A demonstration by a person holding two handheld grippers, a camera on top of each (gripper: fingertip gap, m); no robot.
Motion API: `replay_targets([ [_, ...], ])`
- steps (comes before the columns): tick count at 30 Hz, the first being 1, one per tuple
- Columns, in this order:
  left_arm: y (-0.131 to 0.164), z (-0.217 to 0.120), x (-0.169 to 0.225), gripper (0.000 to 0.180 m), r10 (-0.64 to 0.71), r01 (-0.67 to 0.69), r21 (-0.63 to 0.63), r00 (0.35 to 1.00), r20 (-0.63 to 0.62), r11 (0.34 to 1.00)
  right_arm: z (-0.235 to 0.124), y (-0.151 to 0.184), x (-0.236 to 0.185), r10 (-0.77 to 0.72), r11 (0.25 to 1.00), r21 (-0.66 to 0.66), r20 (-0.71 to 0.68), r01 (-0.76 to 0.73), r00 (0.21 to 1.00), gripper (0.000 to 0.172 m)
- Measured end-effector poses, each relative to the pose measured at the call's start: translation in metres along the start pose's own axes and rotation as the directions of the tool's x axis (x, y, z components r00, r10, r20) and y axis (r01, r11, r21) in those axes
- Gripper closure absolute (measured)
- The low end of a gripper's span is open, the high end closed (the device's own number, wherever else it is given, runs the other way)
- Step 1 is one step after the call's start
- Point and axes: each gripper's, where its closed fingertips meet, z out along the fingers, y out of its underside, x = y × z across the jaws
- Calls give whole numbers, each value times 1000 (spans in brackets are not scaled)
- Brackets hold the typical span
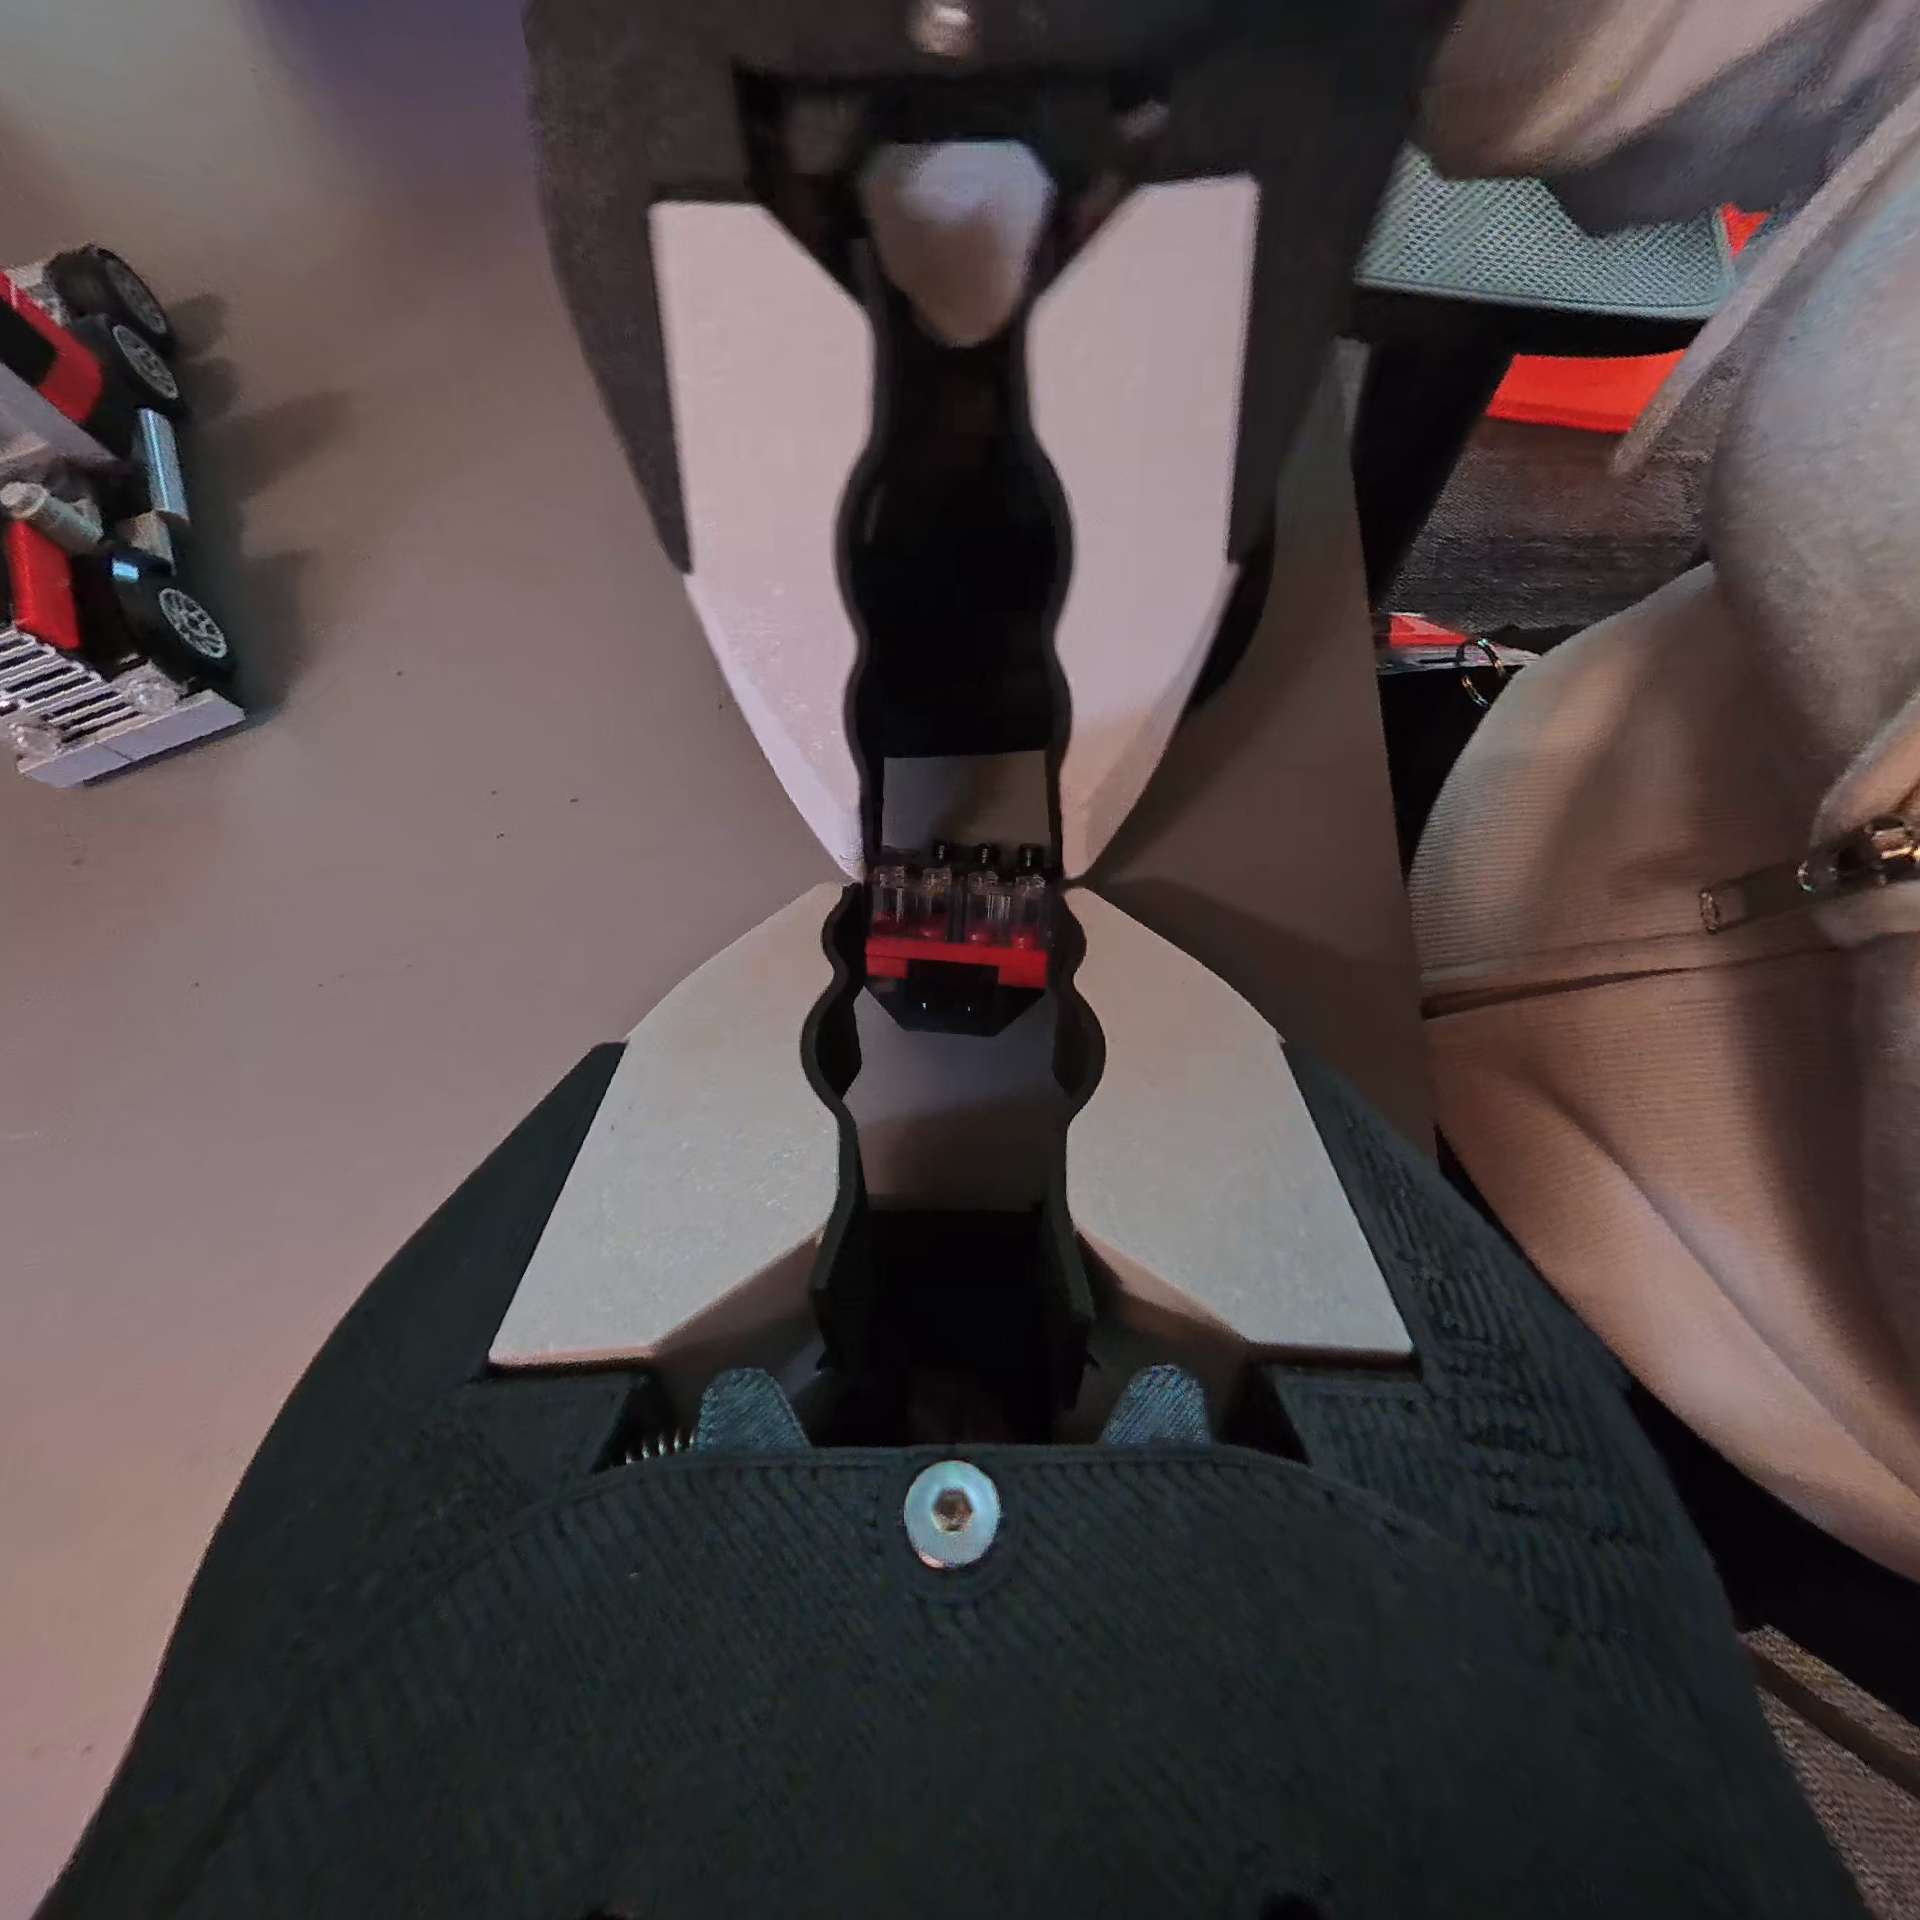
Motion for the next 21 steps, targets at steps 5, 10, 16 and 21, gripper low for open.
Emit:
replay_targets([
  [5,0,0,3,146,34,-34,3,999,2,999,-2,-2,3,66,998,5,169,-68,983,152],
  [10,1,-1,1,146,24,-24,3,1000,15,1000,-5,-4,12,-66,997,49,-1,66,998,167],
  [16,0,0,2,146,31,-31,4,1000,4,1000,-6,-3,11,-54,996,63,-66,58,996,166],
  [21,0,0,1,146,23,-23,4,1000,6,1000,0,1,-2,-17,1000,10,76,16,997,122],
])
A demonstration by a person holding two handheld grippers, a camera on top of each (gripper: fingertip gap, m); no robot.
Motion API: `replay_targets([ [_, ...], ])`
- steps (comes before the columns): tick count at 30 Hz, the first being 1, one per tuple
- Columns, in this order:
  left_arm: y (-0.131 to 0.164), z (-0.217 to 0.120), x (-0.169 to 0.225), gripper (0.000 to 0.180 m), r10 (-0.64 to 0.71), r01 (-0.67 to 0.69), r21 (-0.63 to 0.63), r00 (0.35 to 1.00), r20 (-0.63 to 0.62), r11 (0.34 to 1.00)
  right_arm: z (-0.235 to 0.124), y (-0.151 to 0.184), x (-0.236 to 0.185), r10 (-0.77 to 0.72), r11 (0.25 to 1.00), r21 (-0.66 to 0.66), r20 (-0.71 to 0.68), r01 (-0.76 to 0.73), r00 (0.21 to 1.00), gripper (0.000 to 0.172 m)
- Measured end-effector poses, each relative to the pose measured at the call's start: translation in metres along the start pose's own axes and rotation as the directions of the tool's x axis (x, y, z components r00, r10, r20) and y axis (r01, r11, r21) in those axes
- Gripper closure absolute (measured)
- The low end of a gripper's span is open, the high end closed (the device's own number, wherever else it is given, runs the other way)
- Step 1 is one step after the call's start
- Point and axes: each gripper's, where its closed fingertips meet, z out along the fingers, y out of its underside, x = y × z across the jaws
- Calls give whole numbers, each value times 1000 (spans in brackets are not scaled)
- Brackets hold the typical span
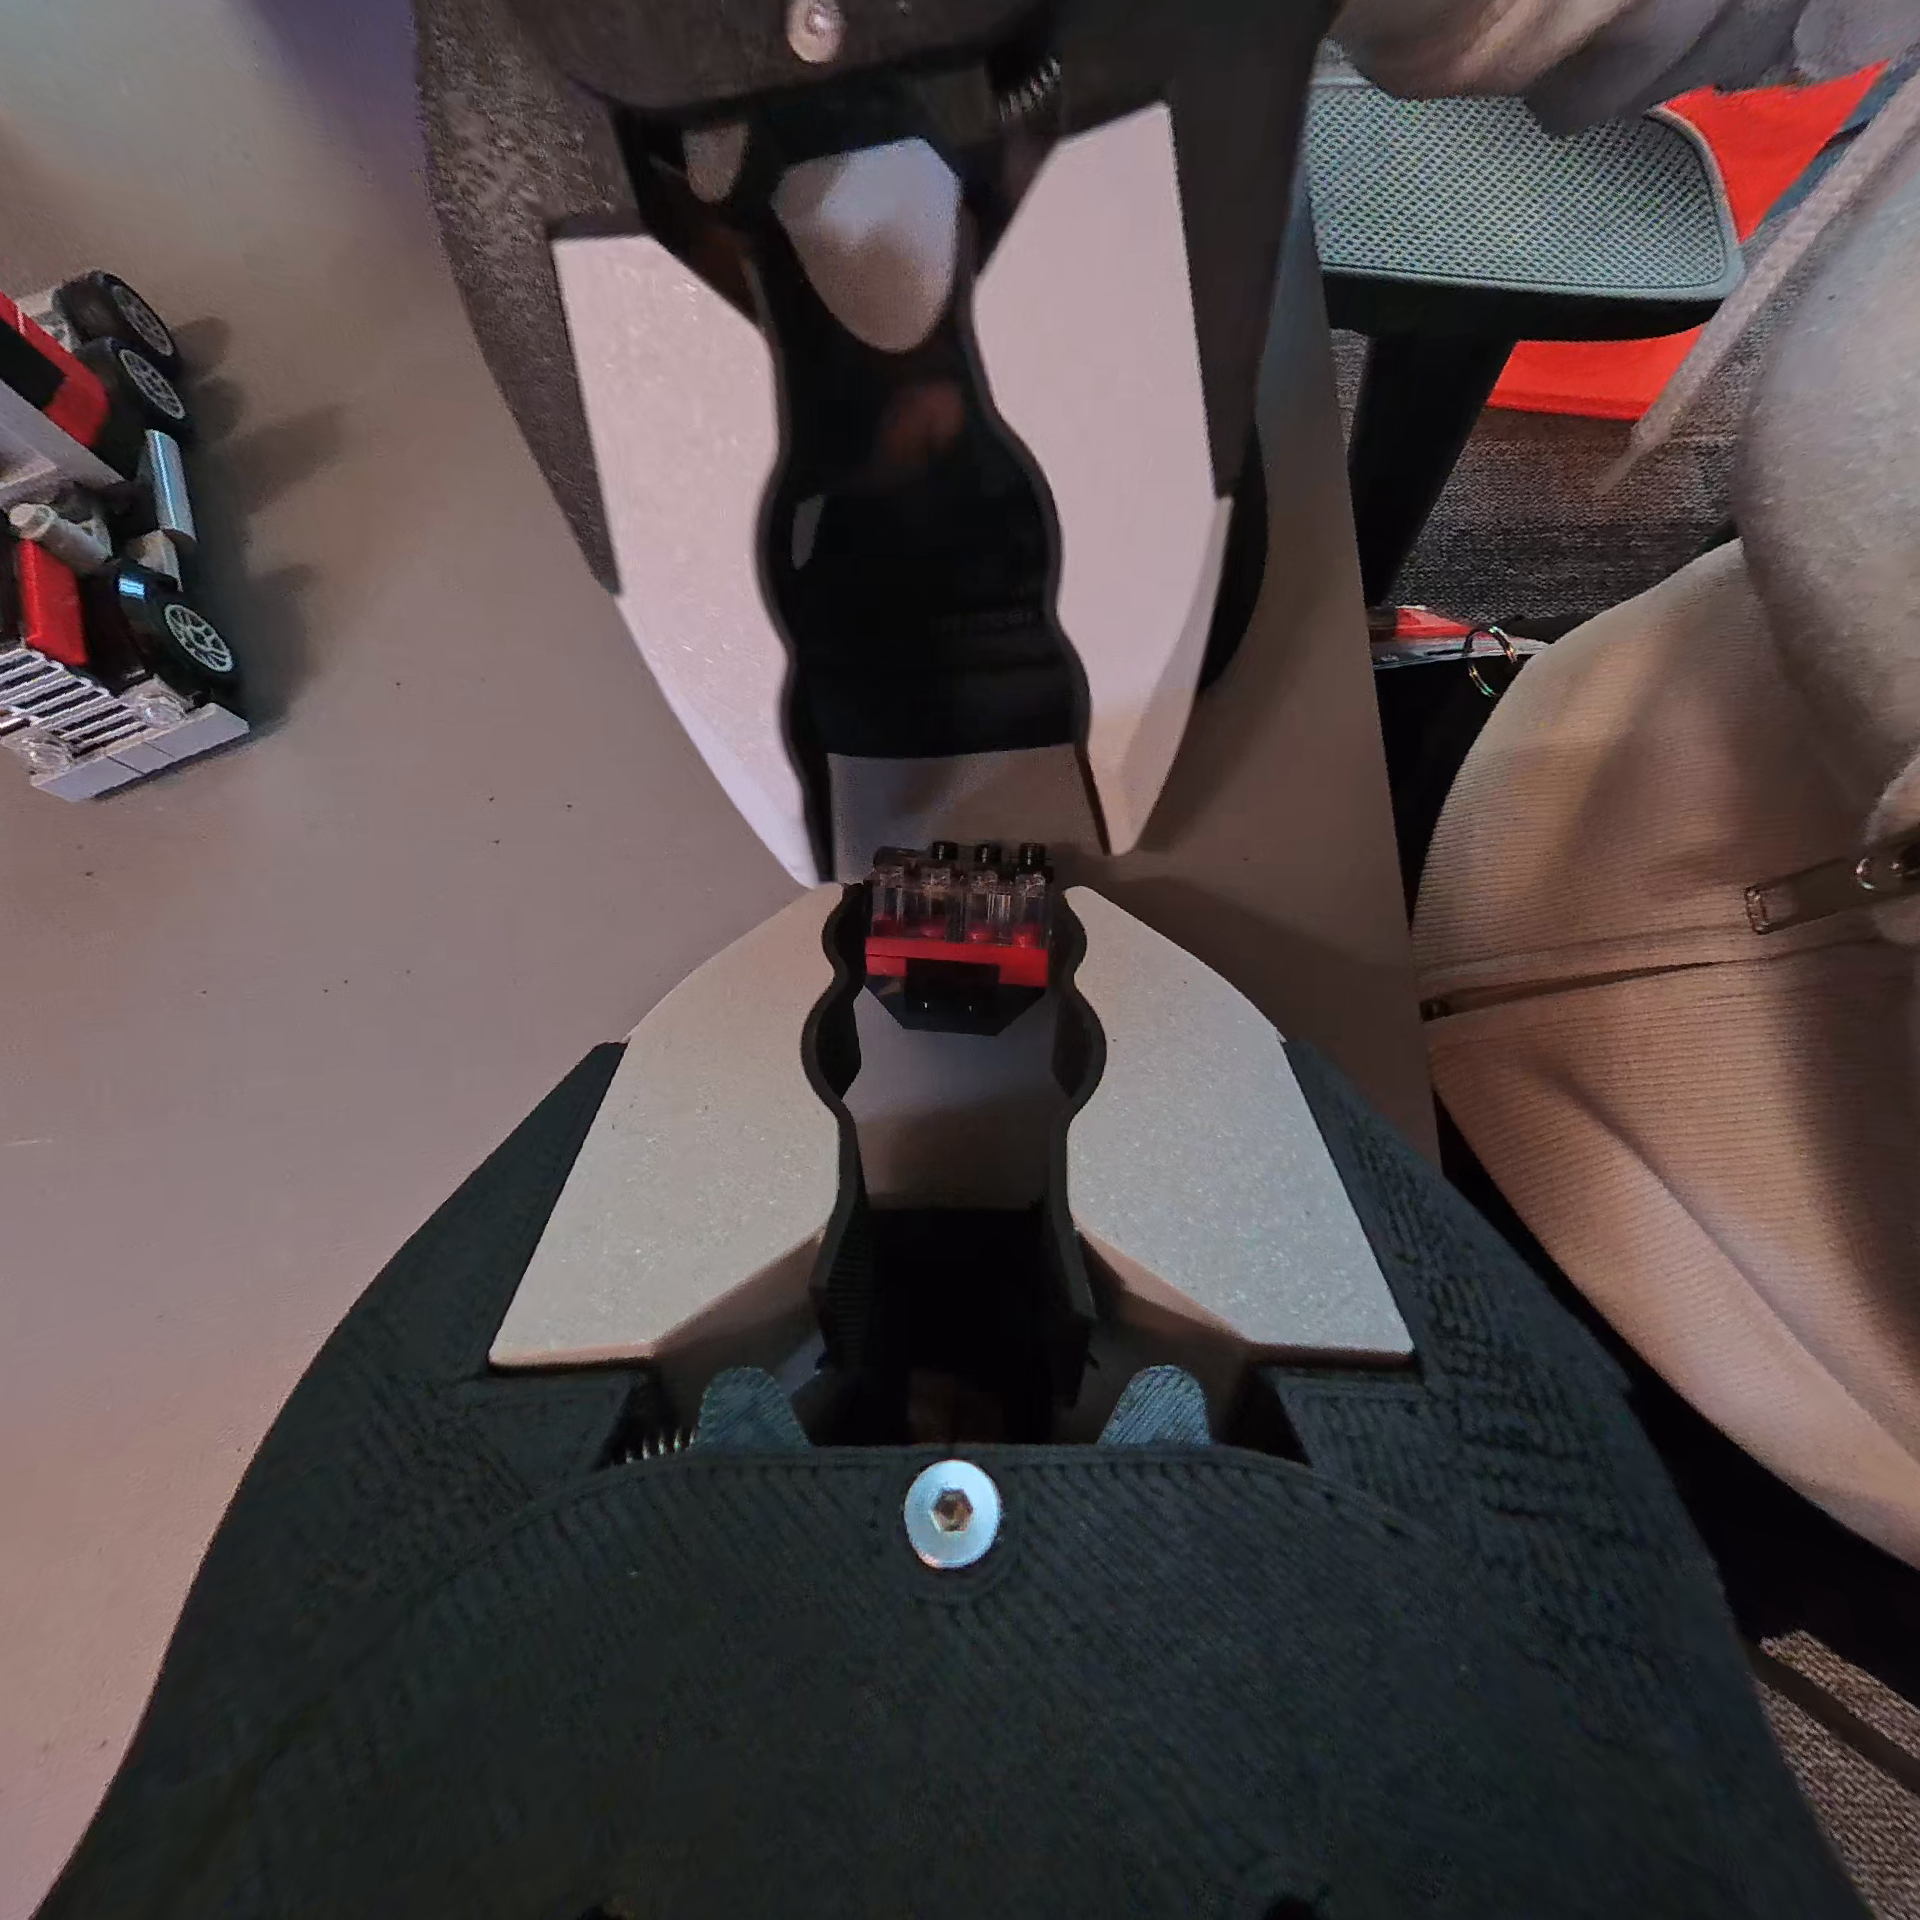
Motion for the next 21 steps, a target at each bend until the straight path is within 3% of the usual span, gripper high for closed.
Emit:
replay_targets([
  [3,0,0,-2,146,-9,9,-1,1000,17,1000,4,0,5,-87,996,-36,-113,83,990,138],
  [14,2,0,-8,145,-17,17,-7,998,59,1000,-2,0,12,-110,994,-55,-401,96,910,144],
  [15,4,0,-18,146,-71,73,-9,992,108,997,-3,-4,9,-143,989,-35,-398,140,906,169],
  [17,4,-1,-18,146,-81,82,-9,992,95,997,-3,-4,6,-131,991,-21,-378,133,916,169],
  [21,3,-1,-12,146,-40,41,-7,997,70,999,-3,-4,1,40,999,41,-201,-32,979,167],
])
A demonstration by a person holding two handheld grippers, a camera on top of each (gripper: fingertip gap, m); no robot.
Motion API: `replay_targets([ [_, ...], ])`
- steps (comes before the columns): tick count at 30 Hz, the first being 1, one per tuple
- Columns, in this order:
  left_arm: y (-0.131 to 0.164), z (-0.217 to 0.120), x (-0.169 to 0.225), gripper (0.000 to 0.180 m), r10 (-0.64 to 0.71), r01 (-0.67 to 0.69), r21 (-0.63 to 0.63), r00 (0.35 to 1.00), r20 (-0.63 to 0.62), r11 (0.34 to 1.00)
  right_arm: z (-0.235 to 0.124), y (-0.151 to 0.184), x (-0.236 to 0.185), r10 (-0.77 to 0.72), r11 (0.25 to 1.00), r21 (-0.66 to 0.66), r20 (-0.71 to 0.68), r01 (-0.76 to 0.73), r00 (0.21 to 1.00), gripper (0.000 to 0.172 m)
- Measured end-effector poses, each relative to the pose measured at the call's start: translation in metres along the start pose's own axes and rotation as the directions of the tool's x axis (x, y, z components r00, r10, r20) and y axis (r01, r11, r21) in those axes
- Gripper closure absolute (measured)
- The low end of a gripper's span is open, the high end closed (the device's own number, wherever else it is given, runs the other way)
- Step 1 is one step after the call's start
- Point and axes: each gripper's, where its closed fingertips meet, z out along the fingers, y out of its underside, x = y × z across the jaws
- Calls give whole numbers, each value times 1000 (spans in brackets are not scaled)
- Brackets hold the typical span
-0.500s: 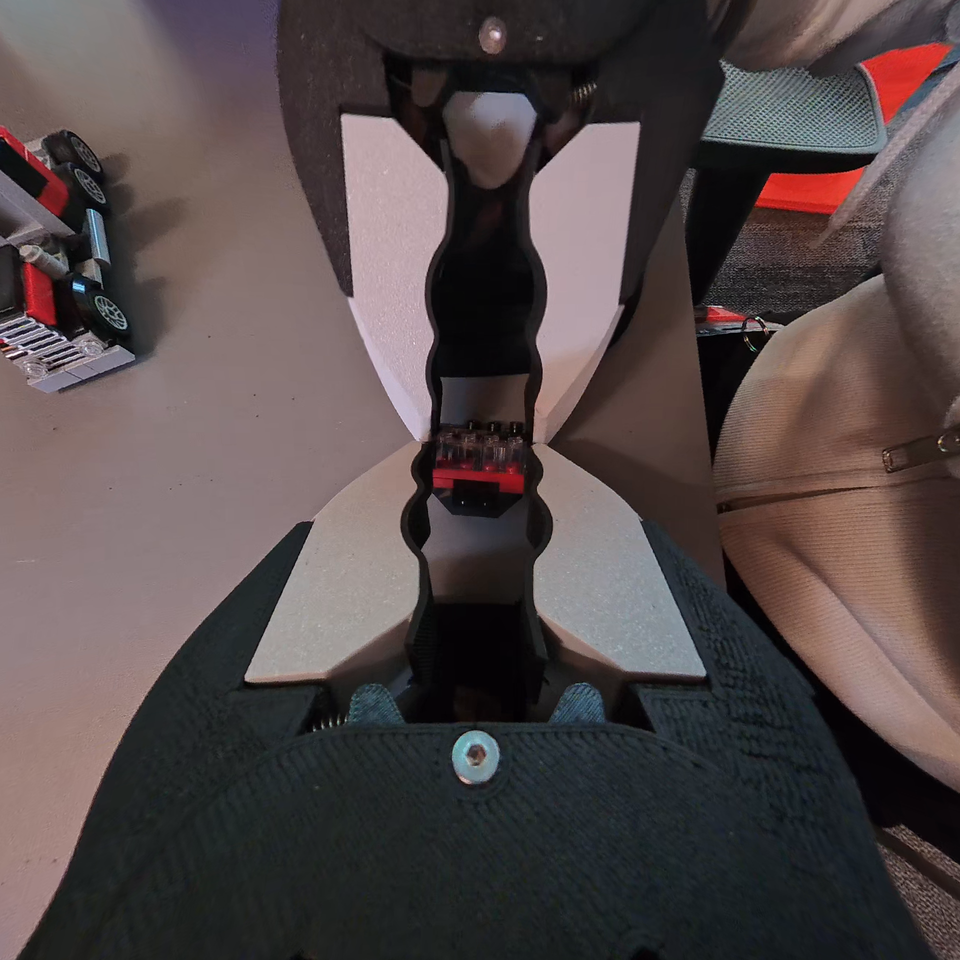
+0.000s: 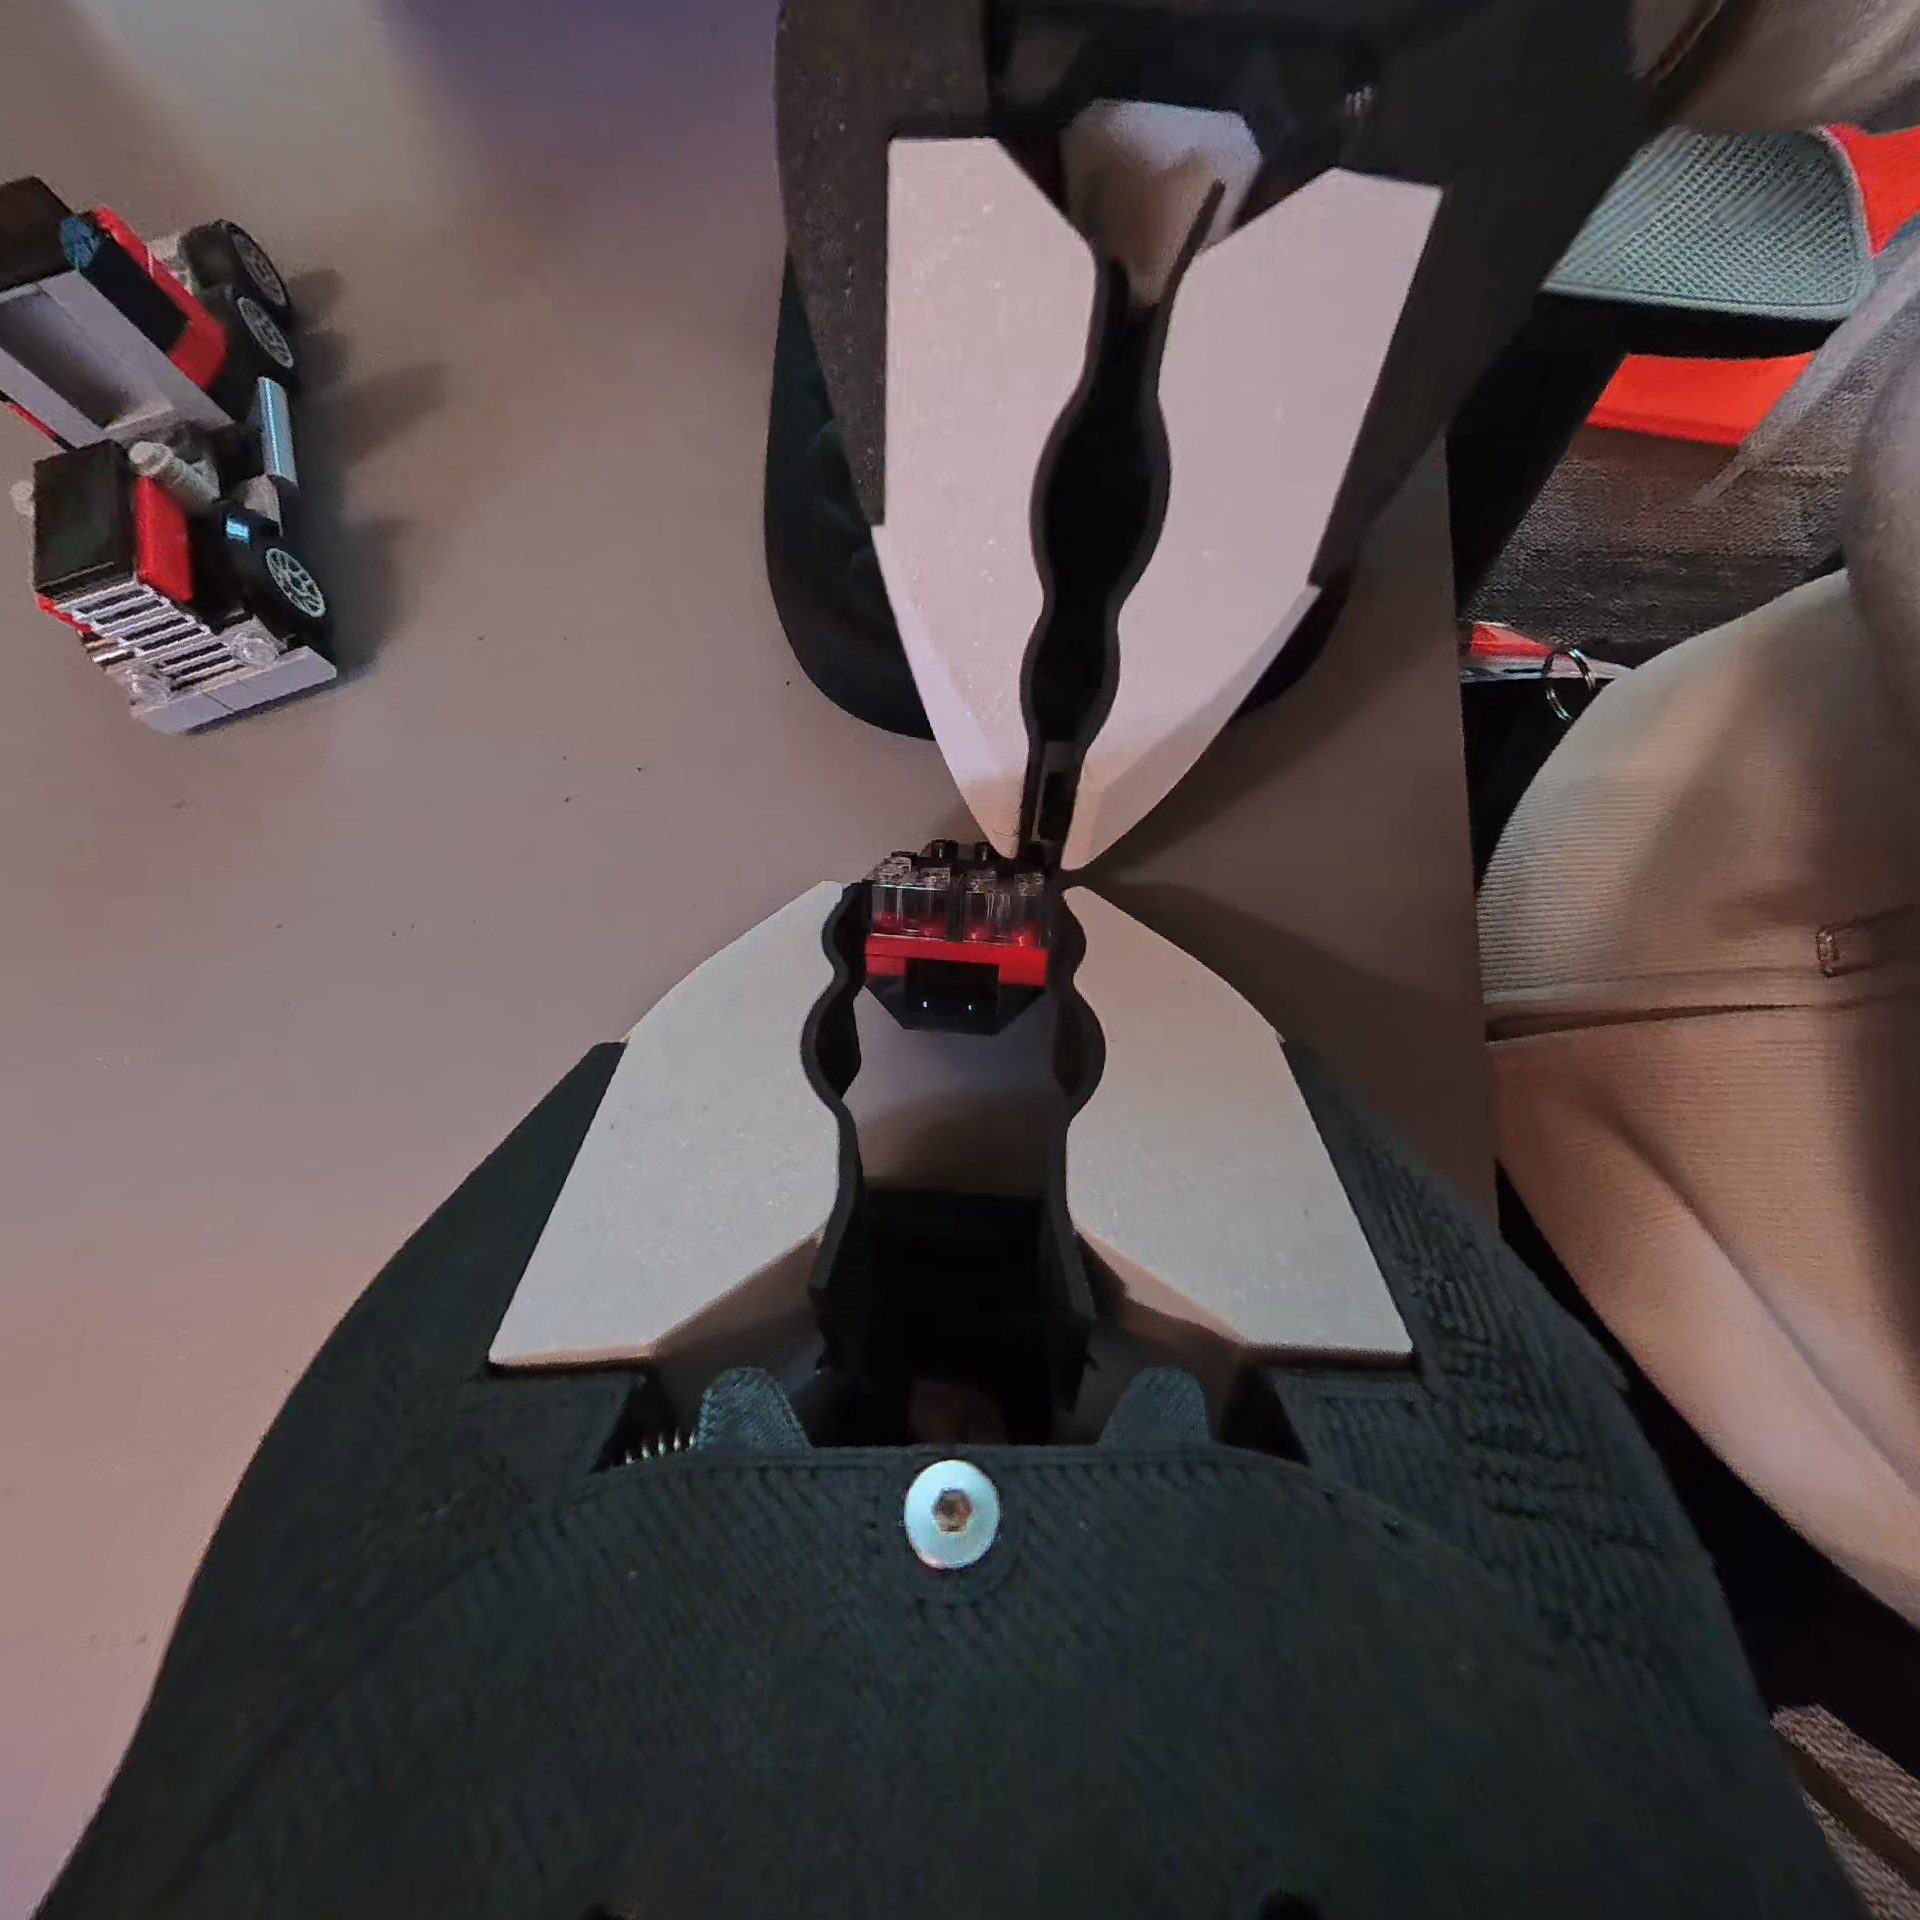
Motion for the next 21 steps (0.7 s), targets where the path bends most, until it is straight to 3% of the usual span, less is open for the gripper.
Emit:
replay_targets([
  [4,0,0,0,146,6,-6,4,1000,3,1000,-5,-3,10,17,999,27,-16,-17,1000,153],
  [12,0,0,-3,146,-14,14,-2,1000,22,1000,-7,-6,10,38,998,56,10,-38,999,170],
  [16,1,0,-8,146,-20,20,-5,998,62,1000,-17,6,17,11,1000,-22,-44,-12,999,156],
  [21,2,0,-12,139,-36,38,-16,995,89,999,-22,15,-7,17,994,-108,68,-9,998,154],
])
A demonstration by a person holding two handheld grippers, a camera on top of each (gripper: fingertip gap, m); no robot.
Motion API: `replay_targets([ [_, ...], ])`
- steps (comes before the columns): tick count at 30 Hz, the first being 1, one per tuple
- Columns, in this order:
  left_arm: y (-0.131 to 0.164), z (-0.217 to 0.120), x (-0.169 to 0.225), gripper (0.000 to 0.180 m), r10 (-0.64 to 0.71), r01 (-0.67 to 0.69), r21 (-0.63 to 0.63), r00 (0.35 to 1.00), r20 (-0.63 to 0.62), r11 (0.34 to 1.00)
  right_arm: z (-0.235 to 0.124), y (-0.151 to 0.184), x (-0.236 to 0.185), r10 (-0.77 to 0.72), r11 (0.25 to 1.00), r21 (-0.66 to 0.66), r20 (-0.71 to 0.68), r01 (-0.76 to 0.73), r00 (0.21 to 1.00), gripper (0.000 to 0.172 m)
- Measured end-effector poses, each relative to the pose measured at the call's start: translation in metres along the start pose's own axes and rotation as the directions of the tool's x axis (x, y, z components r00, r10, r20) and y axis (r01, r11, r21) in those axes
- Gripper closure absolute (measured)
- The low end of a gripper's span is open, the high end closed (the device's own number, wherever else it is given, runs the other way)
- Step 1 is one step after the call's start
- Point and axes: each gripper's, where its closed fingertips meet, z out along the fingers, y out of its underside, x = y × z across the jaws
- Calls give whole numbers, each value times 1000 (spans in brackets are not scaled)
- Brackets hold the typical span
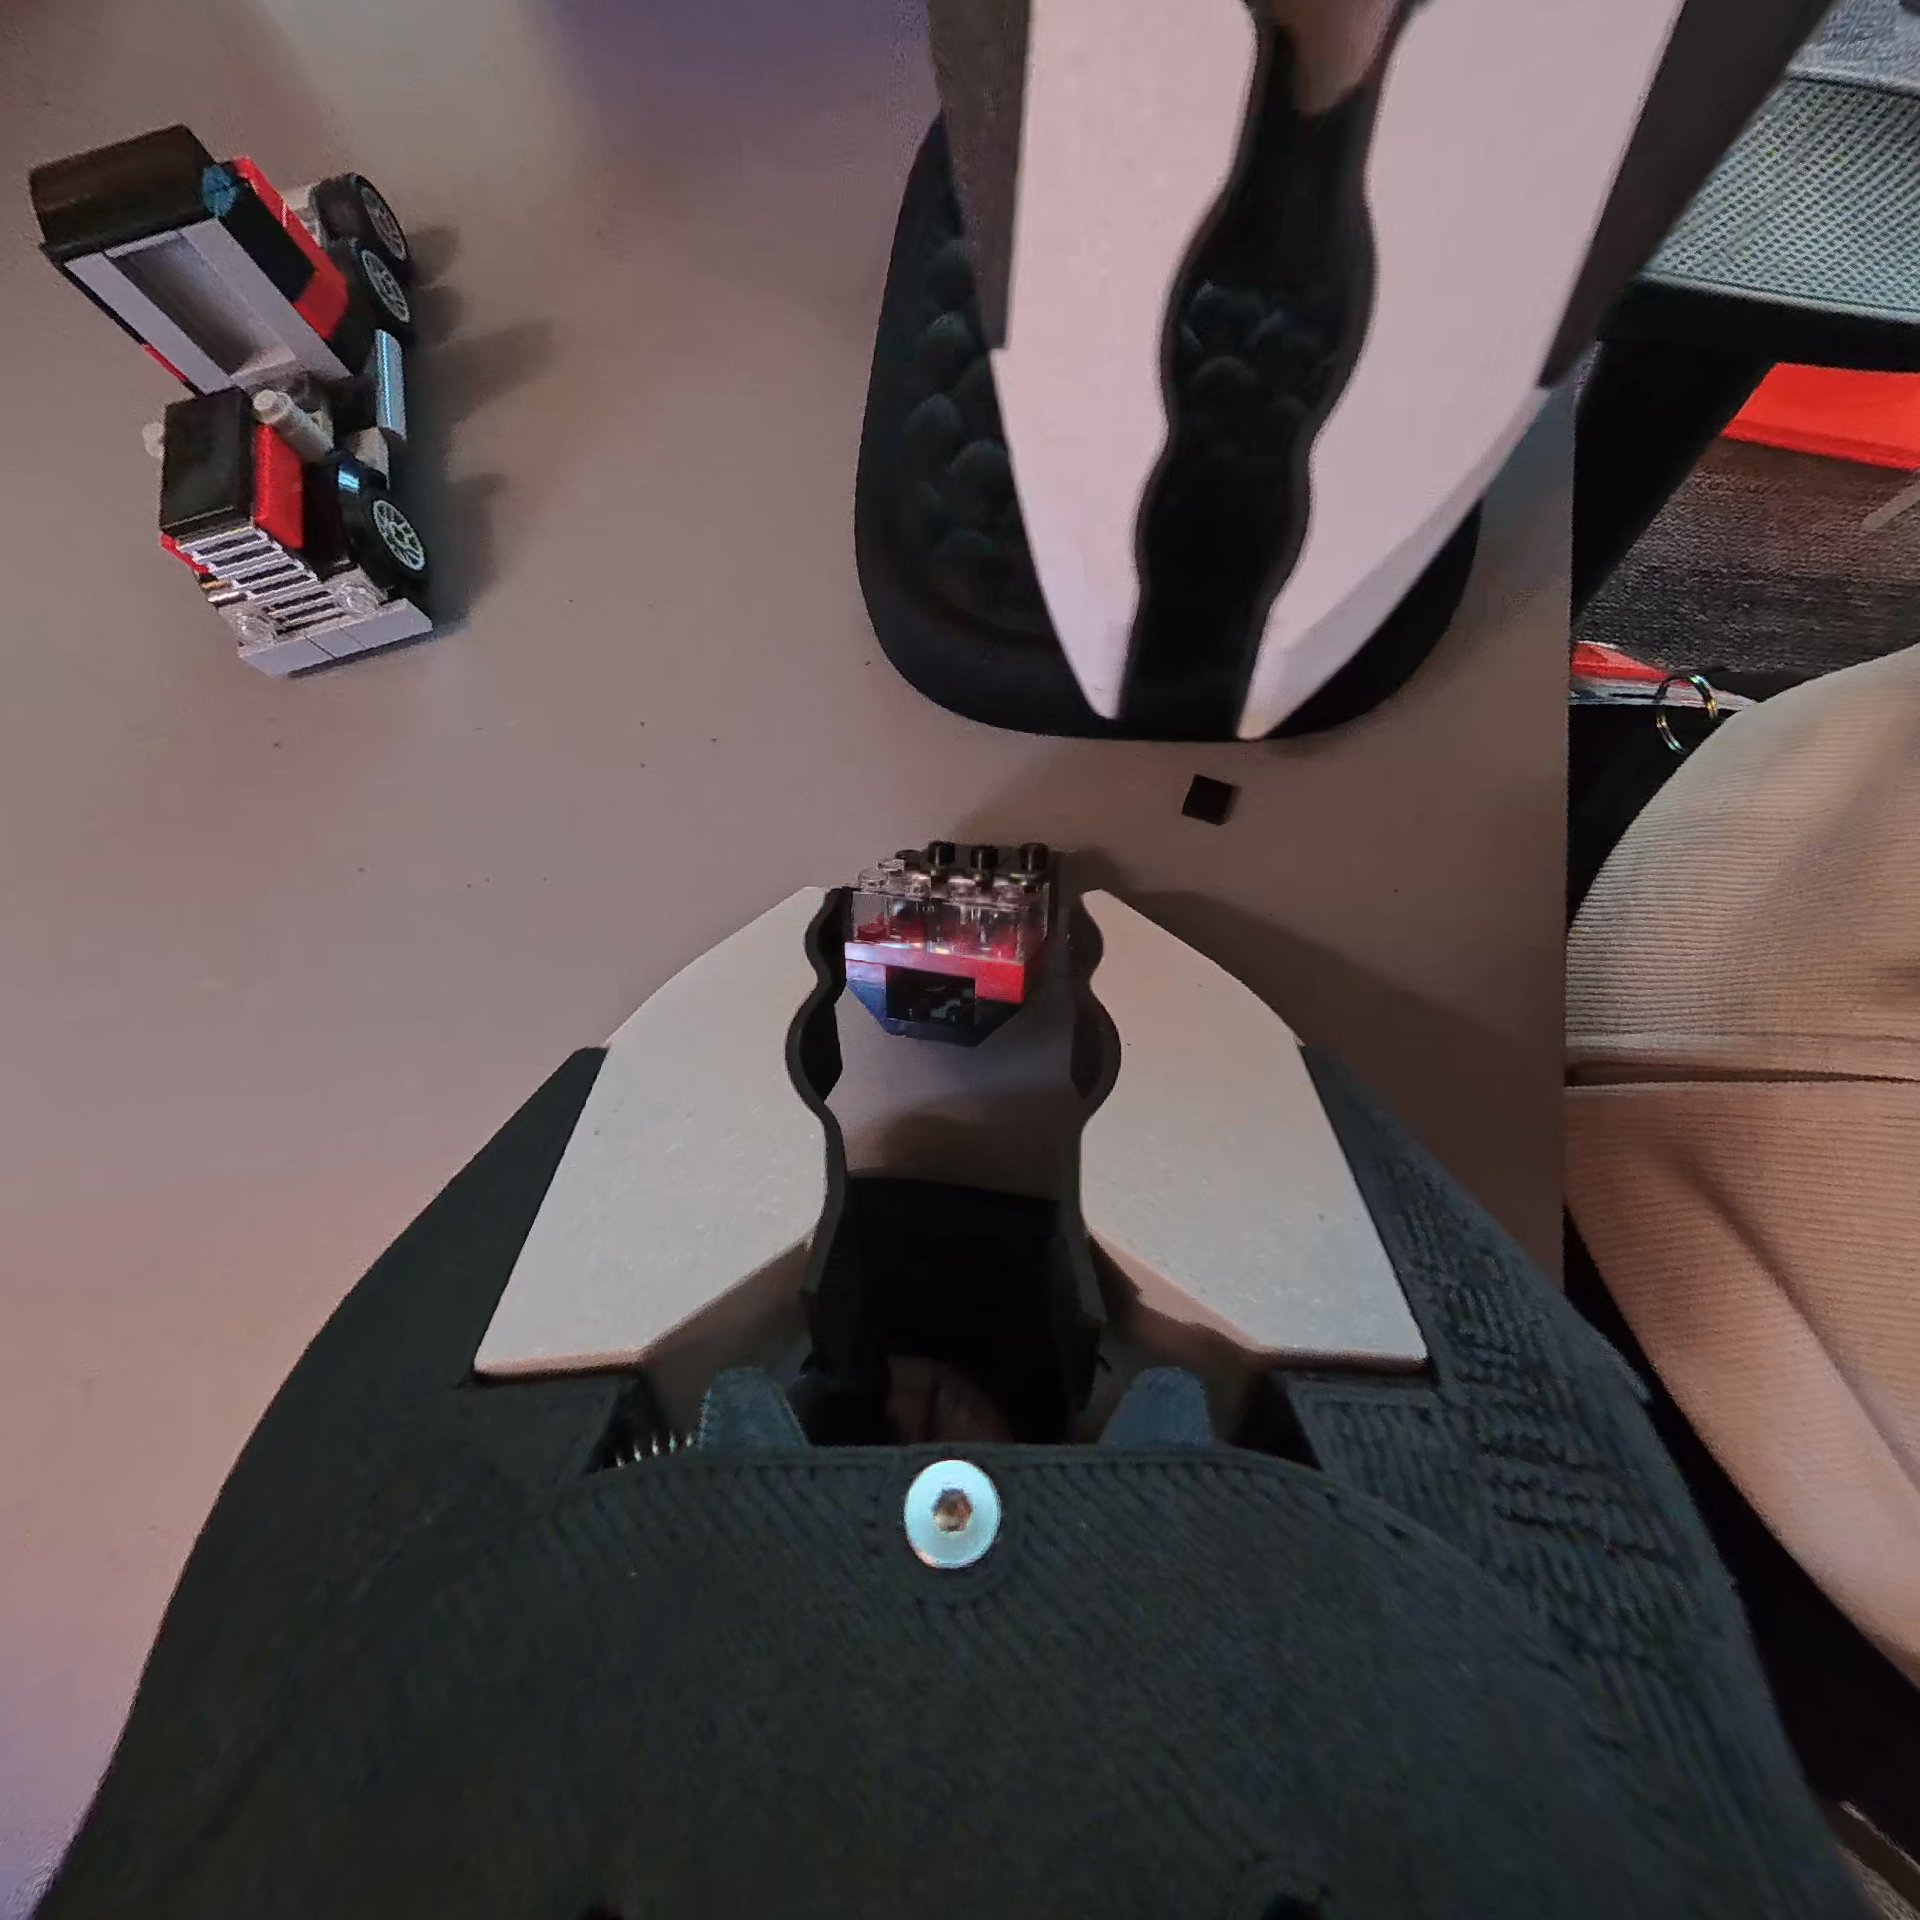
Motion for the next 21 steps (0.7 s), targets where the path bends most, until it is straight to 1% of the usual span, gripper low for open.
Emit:
replay_targets([
  [2,-1,-1,0,136,-7,7,9,1000,-2,1000,5,5,-8,-20,998,-58,24,21,1000,153],
  [4,-3,-3,-1,133,-20,20,29,1000,-5,999,12,8,-8,-37,995,-93,17,38,999,154],
  [6,-6,-5,-2,130,-31,31,56,999,-8,998,17,9,-8,-35,994,-100,13,36,999,155],
  [8,-9,-8,-2,128,-31,32,89,999,-13,996,17,9,-6,-38,993,-108,4,39,999,163],
  [9,-11,-10,-2,127,-26,28,110,1000,-12,994,17,9,-6,-45,993,-107,4,45,999,164],
  [11,-17,-16,-2,127,-3,0,163,1000,17,987,16,6,-3,-26,998,-62,-9,25,1000,164],
  [12,-22,-20,-3,127,20,-30,204,999,50,978,13,-1,0,13,1000,6,-18,-13,1000,164],
  [13,-28,-26,-3,127,52,-75,258,994,96,963,8,-11,5,76,992,107,-22,-73,997,164],
  [14,-36,-33,-5,130,78,-128,319,983,166,939,0,-24,11,151,964,223,-15,-144,988,164],
  [15,-44,-41,-7,134,96,-188,375,963,251,908,-11,-37,18,228,914,343,11,-218,974,164],
  [16,-53,-48,-8,138,110,-253,424,937,333,870,-23,-51,24,300,834,465,72,-299,951,164],
  [17,-62,-55,-7,143,117,-313,469,908,402,826,-36,-63,27,351,738,557,165,-381,921,165],
  [18,-70,-60,-5,146,118,-359,505,887,447,785,-44,-70,29,384,653,602,259,-459,886,165],
  [19,-76,-63,-3,149,110,-382,527,873,475,759,-49,-74,29,404,594,615,330,-519,853,164],
  [21,-83,-63,-2,154,100,-402,534,857,506,743,-51,-77,27,413,529,613,418,-587,809,164],
])
